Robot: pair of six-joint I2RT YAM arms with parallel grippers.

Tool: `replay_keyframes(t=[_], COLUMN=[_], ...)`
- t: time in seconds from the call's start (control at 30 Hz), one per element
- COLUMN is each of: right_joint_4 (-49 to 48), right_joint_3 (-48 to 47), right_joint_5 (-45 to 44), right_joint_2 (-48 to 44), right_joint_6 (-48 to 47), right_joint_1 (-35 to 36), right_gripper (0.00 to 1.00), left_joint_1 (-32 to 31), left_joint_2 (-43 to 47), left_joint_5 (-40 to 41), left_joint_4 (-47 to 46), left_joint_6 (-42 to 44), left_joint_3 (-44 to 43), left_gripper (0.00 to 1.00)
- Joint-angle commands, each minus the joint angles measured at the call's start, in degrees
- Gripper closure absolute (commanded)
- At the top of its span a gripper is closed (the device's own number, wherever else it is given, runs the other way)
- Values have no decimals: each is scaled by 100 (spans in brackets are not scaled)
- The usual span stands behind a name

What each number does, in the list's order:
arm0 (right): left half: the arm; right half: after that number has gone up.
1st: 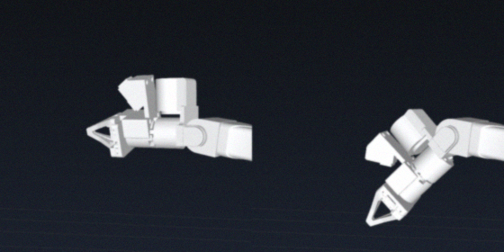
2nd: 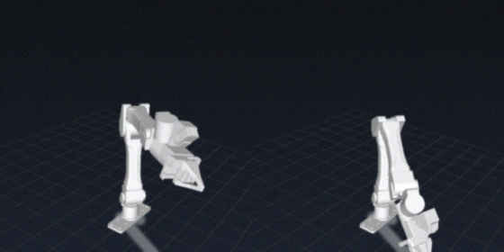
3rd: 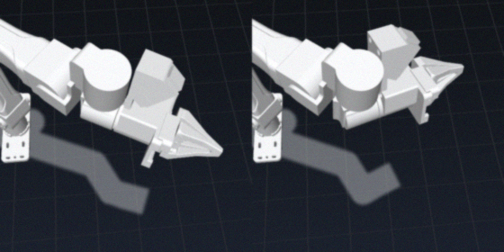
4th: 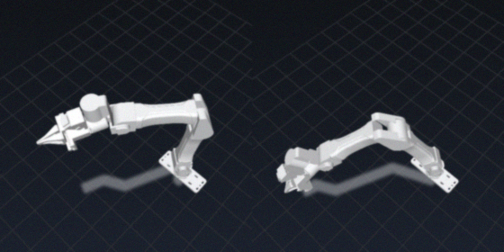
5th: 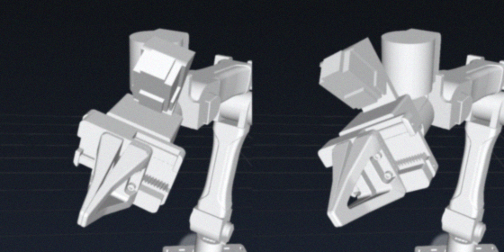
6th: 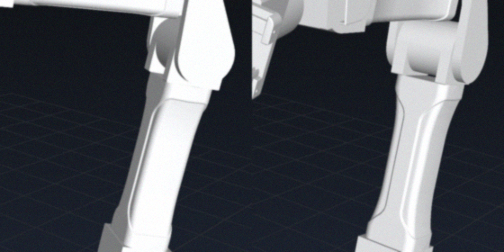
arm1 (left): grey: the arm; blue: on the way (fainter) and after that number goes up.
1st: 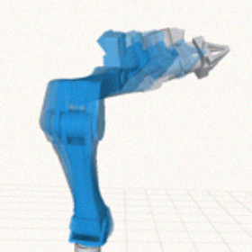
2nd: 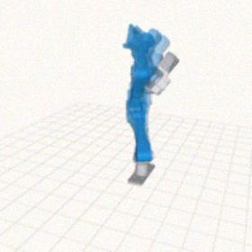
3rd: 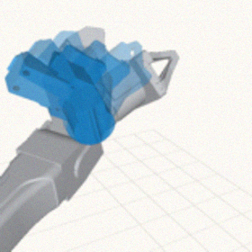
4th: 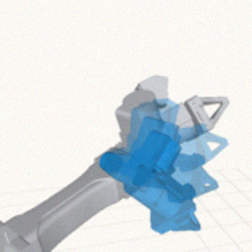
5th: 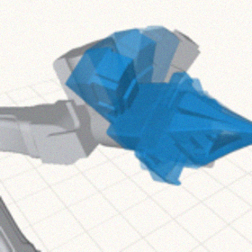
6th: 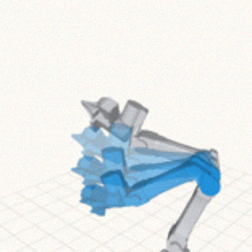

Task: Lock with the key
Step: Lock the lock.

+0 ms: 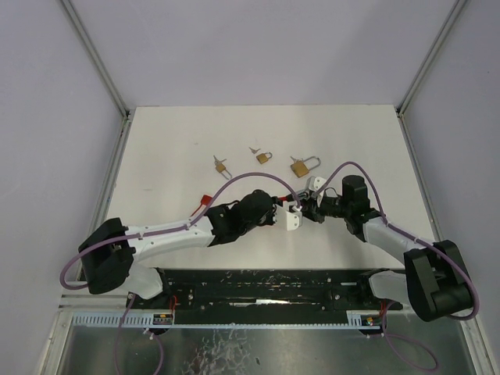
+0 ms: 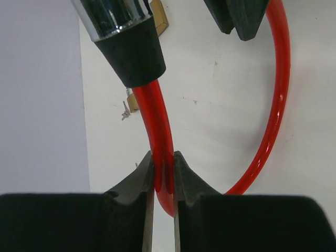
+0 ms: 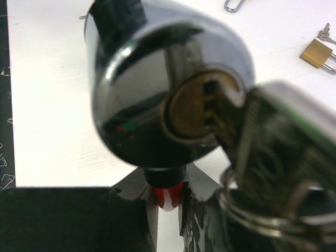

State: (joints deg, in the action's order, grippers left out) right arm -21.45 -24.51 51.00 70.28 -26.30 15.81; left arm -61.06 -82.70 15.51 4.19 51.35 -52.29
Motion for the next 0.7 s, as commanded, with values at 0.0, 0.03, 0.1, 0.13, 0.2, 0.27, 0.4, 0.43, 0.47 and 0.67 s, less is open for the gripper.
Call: replay_keyframes(t=[0.0,0.03,0.1,0.13,0.2,0.27,0.4,0.43,0.47,0.67], right_joint_4=[-277,-266,-219,-193,-160,-137,-134,-113,-88,58], right_joint_3=[-295,-293,-291,-293,-291,-299,-300,-310,-315,-344], right_joint_5=[333,381,458,493,558,642,774,795,830,955], right_joint_2=[3,3,18,27,46,60,64,65,65,47], right_joint_6=[-64,-71,-89,-101,-122,-107,-49,-48,-56,-65], right_joint_1=[-53,-54,-60,-56,-60,-56,-60,-60,-56,-56], right_gripper=[92,92,88,87,84,81,77,77,77,72], left_joint_1=[-95,-94,-97,-98,-89,-87,-60,-48,-27,107], left_joint_2=[26,32,69,84,134,191,252,259,261,252], left_joint_5=[49,74,102,120,158,163,136,120,95,-64], left_joint_4=[188,197,212,222,227,247,289,294,298,380], left_joint_6=[119,102,54,24,-19,-57,-143,-169,-189,-416], left_joint_3=[264,309,390,420,491,550,584,580,572,493], left_gripper=[100,100,100,100,100,100,100,100,100,100])
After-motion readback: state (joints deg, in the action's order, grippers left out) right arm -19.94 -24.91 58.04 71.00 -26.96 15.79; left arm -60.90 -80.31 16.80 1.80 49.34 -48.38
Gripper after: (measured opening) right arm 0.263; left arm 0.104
